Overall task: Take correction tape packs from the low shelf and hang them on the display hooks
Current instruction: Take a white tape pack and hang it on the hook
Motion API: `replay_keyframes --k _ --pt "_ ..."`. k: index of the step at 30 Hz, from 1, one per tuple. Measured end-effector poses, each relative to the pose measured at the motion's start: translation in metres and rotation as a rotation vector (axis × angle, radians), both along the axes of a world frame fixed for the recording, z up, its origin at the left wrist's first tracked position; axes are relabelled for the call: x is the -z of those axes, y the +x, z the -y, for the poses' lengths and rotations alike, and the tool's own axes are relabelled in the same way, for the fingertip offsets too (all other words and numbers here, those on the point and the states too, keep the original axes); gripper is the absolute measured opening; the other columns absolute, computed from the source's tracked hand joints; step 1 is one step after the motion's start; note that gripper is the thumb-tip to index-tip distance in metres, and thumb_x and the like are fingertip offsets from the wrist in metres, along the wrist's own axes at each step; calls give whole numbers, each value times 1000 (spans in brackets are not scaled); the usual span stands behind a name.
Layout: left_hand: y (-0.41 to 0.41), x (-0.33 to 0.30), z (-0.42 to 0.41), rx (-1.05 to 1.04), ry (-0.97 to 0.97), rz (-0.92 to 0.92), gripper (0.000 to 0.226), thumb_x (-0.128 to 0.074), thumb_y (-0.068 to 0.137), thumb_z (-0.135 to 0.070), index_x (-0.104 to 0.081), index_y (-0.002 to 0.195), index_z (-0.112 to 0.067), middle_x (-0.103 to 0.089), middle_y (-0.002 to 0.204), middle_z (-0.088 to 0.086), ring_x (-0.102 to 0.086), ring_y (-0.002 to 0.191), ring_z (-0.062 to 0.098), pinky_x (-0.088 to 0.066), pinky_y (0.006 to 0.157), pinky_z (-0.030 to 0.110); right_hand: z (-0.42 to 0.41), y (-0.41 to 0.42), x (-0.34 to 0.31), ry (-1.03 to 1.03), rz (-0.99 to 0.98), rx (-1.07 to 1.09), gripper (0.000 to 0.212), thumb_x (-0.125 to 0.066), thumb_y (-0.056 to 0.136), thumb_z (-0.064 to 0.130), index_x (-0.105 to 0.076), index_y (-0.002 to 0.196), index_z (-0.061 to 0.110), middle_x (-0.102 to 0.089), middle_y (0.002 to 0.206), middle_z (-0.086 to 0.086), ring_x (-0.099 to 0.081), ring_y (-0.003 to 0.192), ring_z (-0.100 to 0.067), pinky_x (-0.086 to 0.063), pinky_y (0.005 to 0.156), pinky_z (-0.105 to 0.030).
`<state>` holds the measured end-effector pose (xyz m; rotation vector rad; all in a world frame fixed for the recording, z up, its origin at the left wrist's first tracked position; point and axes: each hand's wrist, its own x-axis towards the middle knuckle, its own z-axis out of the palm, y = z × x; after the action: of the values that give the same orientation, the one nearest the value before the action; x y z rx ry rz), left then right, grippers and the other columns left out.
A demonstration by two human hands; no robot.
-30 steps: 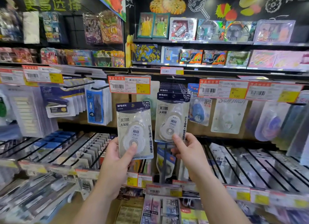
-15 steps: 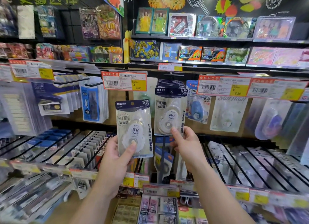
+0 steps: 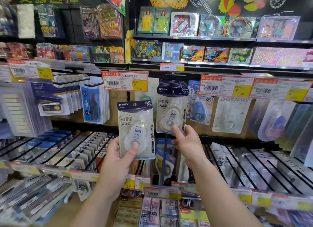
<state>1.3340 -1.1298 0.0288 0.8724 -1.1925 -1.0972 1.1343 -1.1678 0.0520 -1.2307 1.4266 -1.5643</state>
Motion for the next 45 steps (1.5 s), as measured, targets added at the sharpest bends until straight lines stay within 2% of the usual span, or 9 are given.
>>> replay_keyframes --k 8,16,22,26,29,33,38,41,45 --pt "2 -1 -2 15 13 -20 39 -67 78 -34 -54 115 -33 -74 111 -9 -70 101 6 -56 73 19 1 1 -2 14 -4 7 23 -59 95 43 -60 110 26 -66 101 5 -65 79 -13 -57 74 -32" --pt "2 -3 -6 54 11 4 45 -68 77 -37 -54 120 -32 -73 113 -8 -70 103 8 -53 91 33 -13 -3 4 56 54 64 36 -66 91 40 -52 120 24 -68 103 -2 -69 79 -12 -50 63 -21" --pt "-3 -8 -10 108 6 3 40 -67 77 -36 -56 115 -30 -74 109 -5 -71 100 12 -56 87 34 -35 -4 3 20 3 158 46 -67 91 36 -46 131 24 -66 99 2 -69 90 -16 -57 85 -38" --pt "-8 -10 -12 138 -3 24 39 -67 81 -35 -54 117 -33 -74 105 -13 -71 95 5 -57 68 20 -64 11 -3 2 -168 74 25 -60 93 43 -56 115 32 -69 96 7 -68 85 -9 -53 68 -22" --pt "-14 -12 -13 143 -27 56 37 -68 85 -32 -53 119 -32 -74 103 -16 -71 97 4 -56 70 18 -82 27 -1 -33 -258 -28 22 -63 88 50 -63 101 32 -72 86 3 -69 79 -15 -59 75 -35" --pt "-24 -18 -16 154 -63 83 33 -68 88 -28 -53 116 -34 -72 99 -22 -70 93 -1 -55 67 14 -92 35 -2 -100 -312 23 14 -65 91 39 -64 87 26 -66 70 -2 -58 62 -14 -52 66 -39" --pt "-34 -28 -17 161 -89 121 32 -68 90 -31 -54 118 -35 -73 104 -17 -71 95 3 -59 82 30 -97 31 -6 -120 -256 62 13 -64 93 34 -65 87 22 -67 75 -10 -63 68 -26 -54 67 -43" --pt "-39 -31 -16 174 -85 122 31 -69 90 -33 -53 117 -38 -73 105 -17 -70 97 3 -58 89 37 -96 27 -6 -137 -257 94 15 -63 93 36 -65 86 22 -65 78 -14 -58 65 -24 -53 70 -50" --pt "-45 -34 -12 168 -89 126 31 -70 90 -36 -54 116 -40 -72 108 -15 -69 101 5 -56 94 42 -94 23 -11 -146 -258 117 16 -63 93 34 -63 84 22 -64 78 -15 -55 61 -18 -53 63 -41"
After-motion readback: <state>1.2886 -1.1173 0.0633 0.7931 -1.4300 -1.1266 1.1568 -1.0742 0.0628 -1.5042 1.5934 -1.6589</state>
